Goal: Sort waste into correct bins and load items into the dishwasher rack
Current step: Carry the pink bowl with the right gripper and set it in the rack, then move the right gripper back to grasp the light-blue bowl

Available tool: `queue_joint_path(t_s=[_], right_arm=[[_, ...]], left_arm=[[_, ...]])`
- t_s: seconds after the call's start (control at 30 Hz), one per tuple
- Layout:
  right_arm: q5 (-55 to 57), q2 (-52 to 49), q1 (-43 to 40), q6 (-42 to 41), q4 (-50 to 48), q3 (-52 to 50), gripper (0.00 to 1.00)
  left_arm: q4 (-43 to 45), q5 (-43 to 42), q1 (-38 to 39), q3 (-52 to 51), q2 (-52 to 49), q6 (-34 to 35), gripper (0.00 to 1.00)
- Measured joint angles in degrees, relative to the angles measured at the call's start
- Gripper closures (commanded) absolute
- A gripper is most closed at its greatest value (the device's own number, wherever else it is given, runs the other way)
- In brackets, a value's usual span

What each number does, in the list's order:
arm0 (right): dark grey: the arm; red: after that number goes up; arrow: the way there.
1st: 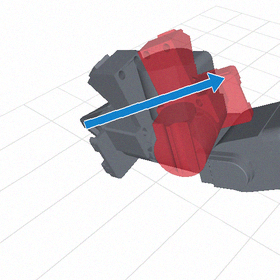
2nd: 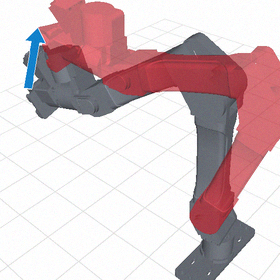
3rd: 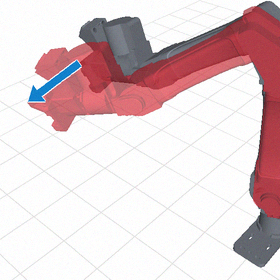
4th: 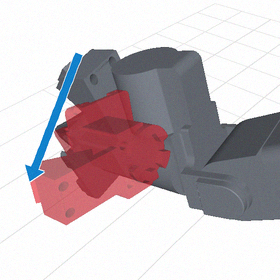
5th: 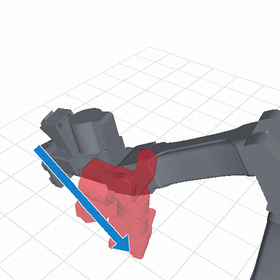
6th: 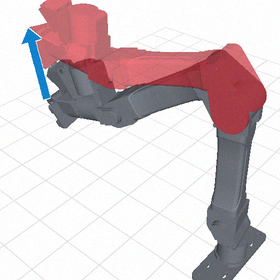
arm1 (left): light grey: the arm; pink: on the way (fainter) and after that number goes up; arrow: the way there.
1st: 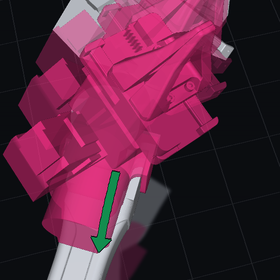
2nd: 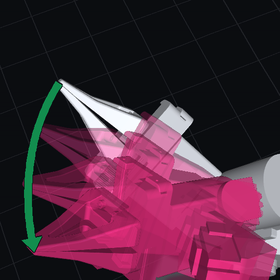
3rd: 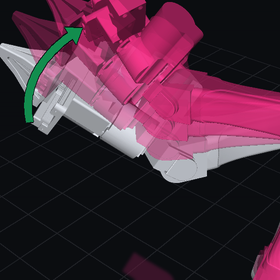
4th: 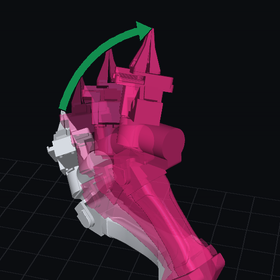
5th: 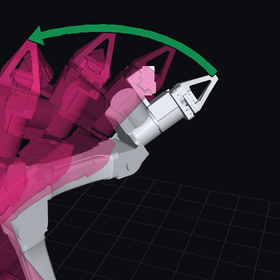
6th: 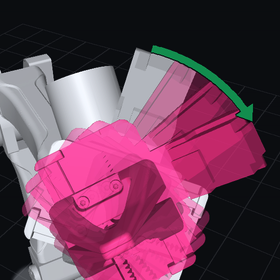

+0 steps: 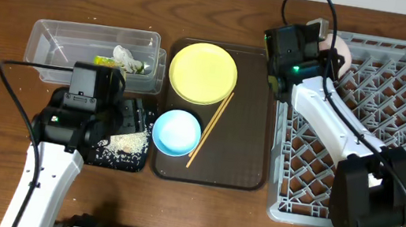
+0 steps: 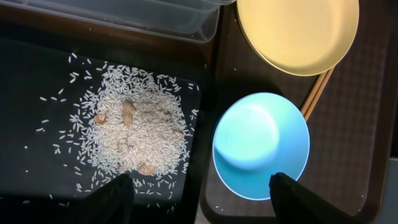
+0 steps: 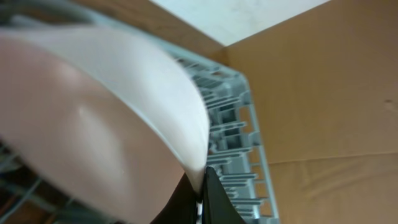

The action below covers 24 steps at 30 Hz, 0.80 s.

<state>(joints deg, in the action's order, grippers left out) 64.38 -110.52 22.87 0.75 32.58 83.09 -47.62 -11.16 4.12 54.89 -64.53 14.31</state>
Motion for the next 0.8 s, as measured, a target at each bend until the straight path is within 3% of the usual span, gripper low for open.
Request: queue_joint_path(t_s=[0.17,0.2,0.3,0.43,0.63,0.8], right_arm=[[-7.65,0.0,0.48,-6.16,6.43,0.2,0.91],[-9.49,0.0,0.7,-7.5,7.58,0.2,0.86],[-14.45,0.04,0.87,-10.69,9.68,0.2,0.55],[-20.98,2.4,0.98,-12.39,10.97,0.0,0.38],[-33.03,13.22,1.01,-13.14,11.61,0.0,0.36],[-51.08,17.57,1.16,-13.44,11.54,0.28,0.36]], left_arm=[[0.0,0.0,0.0,0.0,0.02,0.0,0.27],[0.02,-0.02,0.0,0.0,0.02,0.0,0.27],[0.02,0.0,0.0,0.0,0.0,0.0,0.27],[0.0,0.0,0.0,0.0,0.0,0.0,0.27],[0.0,0.0,0.0,0.0,0.0,0.0,0.27],[-0.39,1.68,0.0,0.0,0.02,0.48,0.27]])
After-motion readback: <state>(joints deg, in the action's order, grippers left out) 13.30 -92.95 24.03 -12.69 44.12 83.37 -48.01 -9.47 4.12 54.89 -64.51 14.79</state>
